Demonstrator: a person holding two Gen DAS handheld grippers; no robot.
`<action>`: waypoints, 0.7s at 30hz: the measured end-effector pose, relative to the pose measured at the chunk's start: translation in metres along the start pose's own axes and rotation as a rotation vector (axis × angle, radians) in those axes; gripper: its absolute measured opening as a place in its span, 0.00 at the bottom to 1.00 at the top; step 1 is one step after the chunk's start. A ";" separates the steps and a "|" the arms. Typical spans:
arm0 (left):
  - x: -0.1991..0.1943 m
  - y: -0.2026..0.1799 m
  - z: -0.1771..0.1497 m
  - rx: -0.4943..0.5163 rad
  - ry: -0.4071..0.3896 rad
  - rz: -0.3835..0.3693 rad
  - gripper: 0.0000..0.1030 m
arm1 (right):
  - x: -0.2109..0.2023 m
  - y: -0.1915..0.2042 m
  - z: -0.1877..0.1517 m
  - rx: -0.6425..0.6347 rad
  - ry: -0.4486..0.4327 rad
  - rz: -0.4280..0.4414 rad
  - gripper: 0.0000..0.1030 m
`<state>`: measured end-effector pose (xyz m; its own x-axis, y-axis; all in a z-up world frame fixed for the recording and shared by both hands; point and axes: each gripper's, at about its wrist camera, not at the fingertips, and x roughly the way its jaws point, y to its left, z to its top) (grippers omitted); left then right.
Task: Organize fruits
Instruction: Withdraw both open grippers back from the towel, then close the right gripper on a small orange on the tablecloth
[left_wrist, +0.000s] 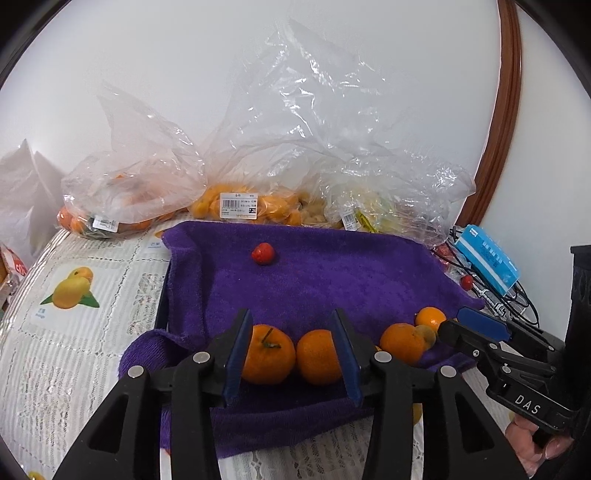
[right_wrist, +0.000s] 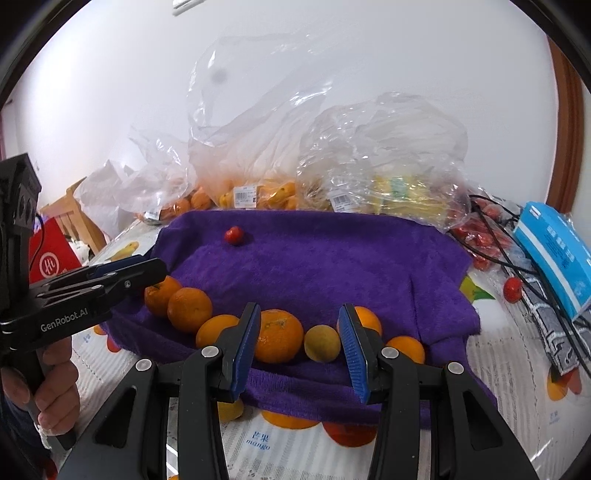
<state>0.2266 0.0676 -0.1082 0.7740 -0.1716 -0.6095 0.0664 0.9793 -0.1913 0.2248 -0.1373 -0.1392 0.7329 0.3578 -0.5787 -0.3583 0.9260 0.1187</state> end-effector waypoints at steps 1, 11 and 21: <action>-0.002 0.000 -0.001 -0.003 -0.001 0.003 0.42 | -0.003 -0.001 -0.001 0.009 0.001 -0.002 0.43; -0.029 0.010 -0.024 -0.031 0.003 0.022 0.46 | -0.031 0.003 -0.028 0.058 0.016 -0.009 0.44; -0.048 0.020 -0.046 -0.056 0.027 0.027 0.51 | -0.055 0.024 -0.059 0.086 0.085 0.048 0.47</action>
<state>0.1612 0.0909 -0.1183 0.7578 -0.1489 -0.6352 0.0100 0.9761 -0.2170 0.1424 -0.1421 -0.1519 0.6633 0.3939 -0.6363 -0.3384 0.9162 0.2144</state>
